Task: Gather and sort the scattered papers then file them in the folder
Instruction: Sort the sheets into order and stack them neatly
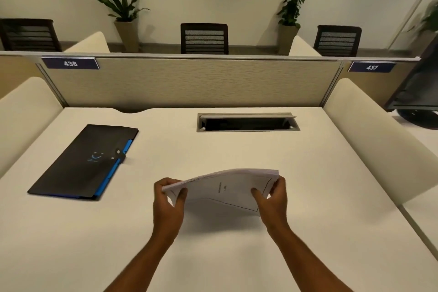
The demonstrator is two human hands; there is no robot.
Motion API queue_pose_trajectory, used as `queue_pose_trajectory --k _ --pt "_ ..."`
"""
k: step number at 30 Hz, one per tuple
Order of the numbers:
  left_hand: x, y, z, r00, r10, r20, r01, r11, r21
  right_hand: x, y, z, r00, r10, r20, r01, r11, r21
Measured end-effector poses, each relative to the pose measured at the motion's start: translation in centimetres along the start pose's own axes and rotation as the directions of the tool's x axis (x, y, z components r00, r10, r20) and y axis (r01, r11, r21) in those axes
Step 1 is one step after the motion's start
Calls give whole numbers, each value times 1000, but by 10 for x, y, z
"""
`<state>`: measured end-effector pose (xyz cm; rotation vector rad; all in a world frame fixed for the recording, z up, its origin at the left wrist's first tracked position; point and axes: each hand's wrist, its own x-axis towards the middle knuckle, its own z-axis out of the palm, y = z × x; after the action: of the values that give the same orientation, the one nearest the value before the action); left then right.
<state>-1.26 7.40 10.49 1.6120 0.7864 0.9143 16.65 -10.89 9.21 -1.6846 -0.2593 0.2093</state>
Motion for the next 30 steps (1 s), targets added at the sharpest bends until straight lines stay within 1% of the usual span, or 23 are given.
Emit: queue_pose_trajectory --k 2,3,5,7,9,10,12,14,16,18,19,20,21,22,23,24,26,28,29,30 --pt "3 -1 2 999 -17 34 17 1000 7 2 1 0 998 -51 33 52 998 -41" --pt "4 -2 3 999 -40 18 40 999 14 3 1 1 998 -63 23 64 997 -36" --pt "8 -3 5 997 -82 -15 82 996 20 4 0 2 999 -31 11 31 1000 8" --pt "8 -2 8 996 -94 10 94 996 8 4 -2 4 999 -6 34 5 1000 30" --pt "9 2 9 994 -111 -6 111 994 -8 6 -8 5 1000 -19 3 19 998 58" --pt "9 5 8 993 -110 -36 109 994 -22 7 -11 5 998 -56 -21 58 996 74" --pt "9 9 3 993 -82 -79 78 996 -52 6 -15 1 987 -154 -40 157 985 72" --pt "4 10 1 997 -41 -64 37 997 -64 0 -15 -1 982 -191 -13 191 980 50" --pt "-5 8 1 999 29 -30 -29 999 -28 -8 -11 -3 975 -222 10 222 975 -21" --pt "-8 5 -1 986 167 -4 -166 985 56 -9 -10 -7 939 -343 -5 339 930 -143" --pt "-7 3 -3 969 247 23 -248 962 116 -7 -10 -10 900 -435 0 423 876 -233" --pt "-6 2 -5 945 322 63 -328 928 177 -4 -11 -12 849 -528 37 509 796 -326" --pt "-4 1 -7 918 381 106 -396 889 232 -3 -12 -14 798 -594 102 577 704 -415" --pt "-1 -1 -8 898 418 139 -441 856 271 -1 -13 -16 760 -626 175 620 617 -484" --pt "0 -2 -8 888 432 155 -459 838 294 0 -13 -17 742 -633 220 637 564 -525" --pt "2 -3 -8 887 435 157 -462 833 303 0 -13 -18 742 -629 232 634 547 -547" --pt "5 -5 -9 888 436 150 -461 837 294 1 -12 -19 752 -627 204 618 562 -550" --pt "6 -5 -10 895 420 152 -446 850 280 2 -13 -19 737 -646 200 633 554 -541" --pt "6 -6 -10 908 392 145 -418 869 265 2 -13 -19 729 -656 195 641 554 -531" --pt "6 -8 -9 930 346 125 -367 900 236 3 -13 -19 742 -650 164 631 594 -500"
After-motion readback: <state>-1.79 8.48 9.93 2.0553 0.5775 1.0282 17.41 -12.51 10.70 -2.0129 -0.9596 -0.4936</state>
